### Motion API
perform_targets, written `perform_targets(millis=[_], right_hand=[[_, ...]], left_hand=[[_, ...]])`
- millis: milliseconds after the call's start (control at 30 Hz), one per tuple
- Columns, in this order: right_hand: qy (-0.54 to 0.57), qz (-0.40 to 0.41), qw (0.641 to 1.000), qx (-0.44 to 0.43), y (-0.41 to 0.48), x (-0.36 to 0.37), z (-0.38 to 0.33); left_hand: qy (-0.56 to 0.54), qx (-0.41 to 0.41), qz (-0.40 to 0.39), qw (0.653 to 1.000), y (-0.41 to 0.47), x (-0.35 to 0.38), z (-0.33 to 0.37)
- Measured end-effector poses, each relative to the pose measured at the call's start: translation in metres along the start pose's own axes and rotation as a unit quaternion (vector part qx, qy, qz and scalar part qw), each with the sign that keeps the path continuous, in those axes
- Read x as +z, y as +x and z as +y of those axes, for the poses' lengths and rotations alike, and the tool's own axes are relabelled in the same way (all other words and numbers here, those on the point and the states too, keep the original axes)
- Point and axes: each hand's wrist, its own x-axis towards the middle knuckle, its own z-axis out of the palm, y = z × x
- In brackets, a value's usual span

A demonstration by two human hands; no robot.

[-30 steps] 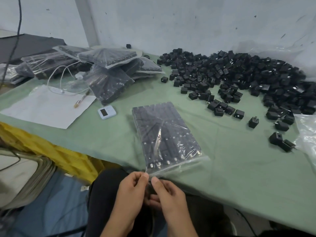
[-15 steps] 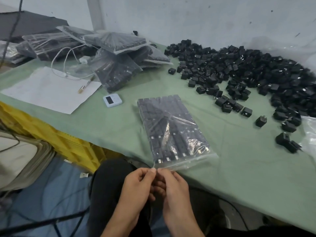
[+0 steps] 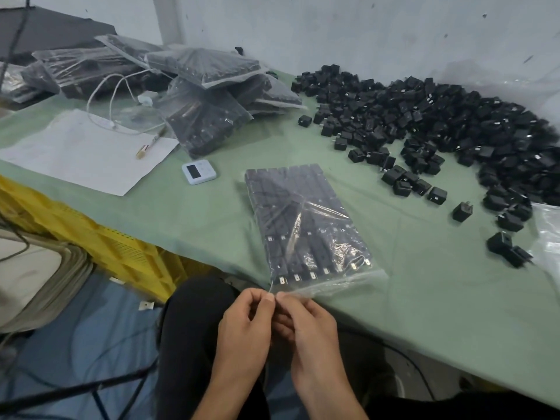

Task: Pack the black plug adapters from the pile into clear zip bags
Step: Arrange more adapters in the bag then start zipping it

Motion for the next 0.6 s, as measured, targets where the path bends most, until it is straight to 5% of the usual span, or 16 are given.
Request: perform_targets(millis=[333, 600], right_hand=[[0.054, 0.059, 0.997, -0.002, 0.002, 0.0, -0.007], [0.039, 0.064, 0.997, -0.006, 0.001, -0.014, -0.006]], left_hand=[[0.016, 0.027, 0.028, 0.999, -0.001, 0.001, 0.004], [-0.067, -0.028, 0.03, 0.997, -0.011, -0.008, -0.005]])
